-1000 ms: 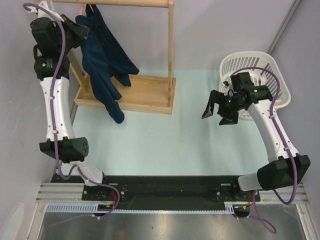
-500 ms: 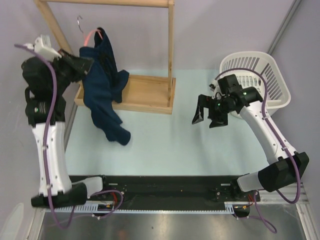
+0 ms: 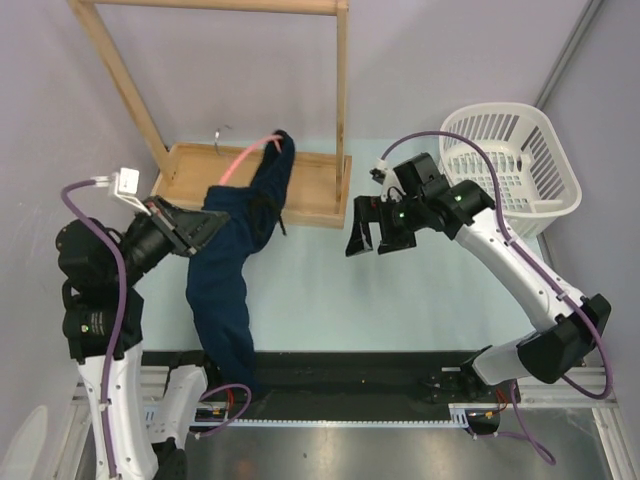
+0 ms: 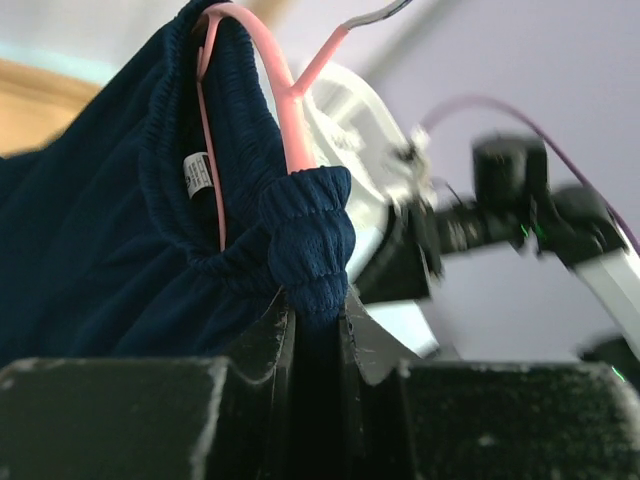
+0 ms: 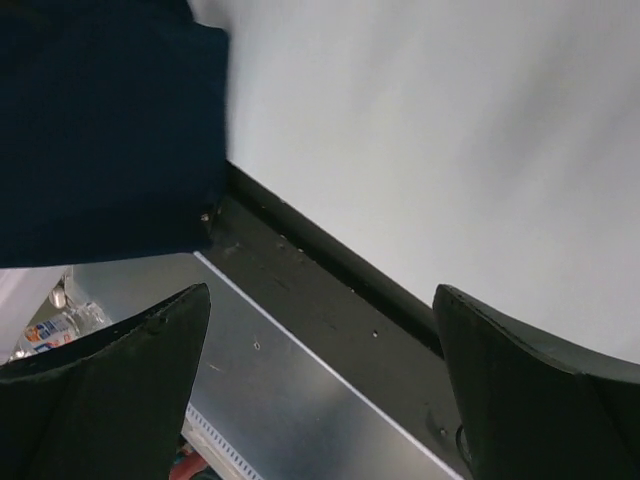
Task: Remove the shorts from the hanger
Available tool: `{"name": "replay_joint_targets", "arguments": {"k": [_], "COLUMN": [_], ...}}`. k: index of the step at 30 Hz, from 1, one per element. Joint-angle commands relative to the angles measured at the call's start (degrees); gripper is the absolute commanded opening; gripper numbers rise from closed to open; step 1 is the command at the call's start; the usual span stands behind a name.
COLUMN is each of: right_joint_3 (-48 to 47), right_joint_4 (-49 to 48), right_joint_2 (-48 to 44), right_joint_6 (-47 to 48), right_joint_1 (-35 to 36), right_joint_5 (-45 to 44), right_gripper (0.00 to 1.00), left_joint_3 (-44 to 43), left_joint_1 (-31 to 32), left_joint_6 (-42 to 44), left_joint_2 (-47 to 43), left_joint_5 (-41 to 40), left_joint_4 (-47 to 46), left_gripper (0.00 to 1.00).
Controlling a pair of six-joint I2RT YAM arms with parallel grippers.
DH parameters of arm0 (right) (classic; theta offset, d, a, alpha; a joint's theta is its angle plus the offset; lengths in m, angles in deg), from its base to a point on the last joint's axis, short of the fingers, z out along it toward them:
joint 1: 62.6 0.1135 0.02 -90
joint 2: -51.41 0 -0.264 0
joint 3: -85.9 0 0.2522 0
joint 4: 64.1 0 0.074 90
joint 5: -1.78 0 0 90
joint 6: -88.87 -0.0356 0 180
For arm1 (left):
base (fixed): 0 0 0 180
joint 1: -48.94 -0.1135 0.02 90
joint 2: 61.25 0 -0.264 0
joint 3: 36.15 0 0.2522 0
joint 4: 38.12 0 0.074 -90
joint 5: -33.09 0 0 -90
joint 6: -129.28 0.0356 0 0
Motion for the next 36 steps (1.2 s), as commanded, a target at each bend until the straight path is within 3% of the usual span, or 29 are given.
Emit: {"name": "replay_joint_targets", "arguments": {"k": [1,9,16,18,21,25,28,30,33,34,36], "right_joint_3": [-5.4,-17.8,-28.5,-29.0,-26.2,-17.1,-8.8,-4.2,-0.4,0.1,0.7], "right_joint_4": [-7.9,-11.9,-11.5,-10.3,-8.5,-12.7,-17.8,-22.2,-23.5,-22.6,-22.1], "right_joint_2": [-3.9,-3.7,0.2,0.0,-2.9,-10.3,-16.5,-20.4,-20.7,-20.5,-20.7], "right_joint_6": [-0.2,0.4,-1.1,3.2,9.1,13.9,12.0,10.3,12.3,14.0,20.4], "right_joint_1": [3.6,5.0,3.2,3.3,1.7,-1.5,-4.4,-8.7,-9.7,-9.6,-7.7], "right_joint_5": [0.5,2.7,0.5,-0.3,-1.7,3.3,4.1,10.7,15.0,16.2,17.1], "right_gripper": [0.98,0.95,0.85,0.84,0.84,0.84,0.84,0.83,0.77,0.7,0.65], "left_joint_3": [6.3,11.6,11.7,11.4,9.0,6.9,6.3,7.3,7.6,7.6,7.8], "left_joint_1": [0.2,2.7,27.2,30.0,31.4,31.4,31.4,31.4,31.4,31.4,31.4], "left_joint_6": [-6.0,-15.8,-18.8,-18.7,-17.8,-17.0,-15.4,-16.8,-17.1,-17.1,-17.9], "left_joint_2": [-1.5,-0.8,4.8,7.1,9.5,12.2,13.2,13.5,13.9,14.3,14.7], "left_joint_5": [18.9,29.9,17.4,15.6,15.4,19.3,19.8,20.6,21.2,21.4,22.9], "left_joint_4": [-11.1,-22.1,-30.9,-33.0,-33.0,-31.9,-29.9,-32.1,-32.9,-33.3,-34.3], "left_gripper": [0.0,0.0,0.0,0.0,0.0,0.0,0.0,0.0,0.0,0.0,0.0]}}
